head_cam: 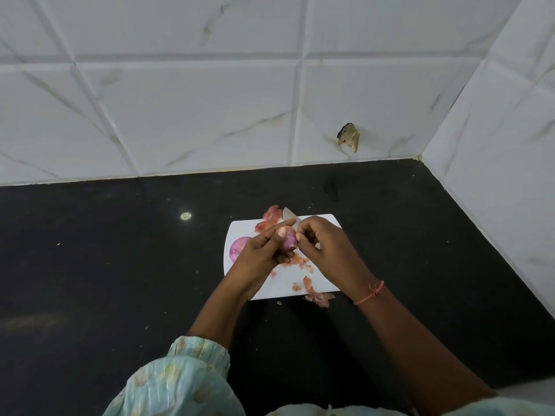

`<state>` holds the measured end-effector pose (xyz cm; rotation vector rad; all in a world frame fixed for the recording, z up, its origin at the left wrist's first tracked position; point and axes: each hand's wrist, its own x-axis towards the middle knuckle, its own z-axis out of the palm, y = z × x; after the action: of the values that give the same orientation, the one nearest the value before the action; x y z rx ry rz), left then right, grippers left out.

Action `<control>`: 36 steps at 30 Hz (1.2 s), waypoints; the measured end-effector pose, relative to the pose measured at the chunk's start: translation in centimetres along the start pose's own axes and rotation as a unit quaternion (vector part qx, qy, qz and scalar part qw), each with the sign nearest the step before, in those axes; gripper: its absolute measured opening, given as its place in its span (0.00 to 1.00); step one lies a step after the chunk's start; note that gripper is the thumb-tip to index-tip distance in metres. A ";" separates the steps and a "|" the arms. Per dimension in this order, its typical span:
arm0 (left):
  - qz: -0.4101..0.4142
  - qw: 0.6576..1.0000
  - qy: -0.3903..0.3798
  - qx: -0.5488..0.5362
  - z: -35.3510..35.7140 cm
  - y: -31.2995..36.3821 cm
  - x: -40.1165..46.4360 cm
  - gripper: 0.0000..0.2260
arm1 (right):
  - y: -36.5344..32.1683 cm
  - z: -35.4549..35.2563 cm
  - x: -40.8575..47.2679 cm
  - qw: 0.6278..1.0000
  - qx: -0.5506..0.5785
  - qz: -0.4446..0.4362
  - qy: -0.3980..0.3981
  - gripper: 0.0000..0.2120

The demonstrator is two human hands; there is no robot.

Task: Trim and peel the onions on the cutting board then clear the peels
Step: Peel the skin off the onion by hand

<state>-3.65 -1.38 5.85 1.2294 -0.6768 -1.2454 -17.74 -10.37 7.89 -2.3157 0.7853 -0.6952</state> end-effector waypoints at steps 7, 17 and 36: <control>-0.009 0.999 -0.033 -0.015 -0.7 0.6 -0.2 0.22 | 0.3 0.3 0.0 0.989 0.107 0.105 -0.008 0.04; -0.024 0.992 0.010 -0.122 -0.7 -0.2 -0.1 0.24 | 3.0 2.1 -0.4 0.971 0.061 0.220 0.076 0.04; 0.025 0.996 0.089 0.010 -0.1 -0.1 0.2 0.12 | 0.3 1.8 0.1 0.989 0.108 0.086 0.060 0.12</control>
<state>-3.58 -1.51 5.66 1.3148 -0.5855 -1.0757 -16.68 -10.01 6.50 -1.9999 0.9043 -0.8063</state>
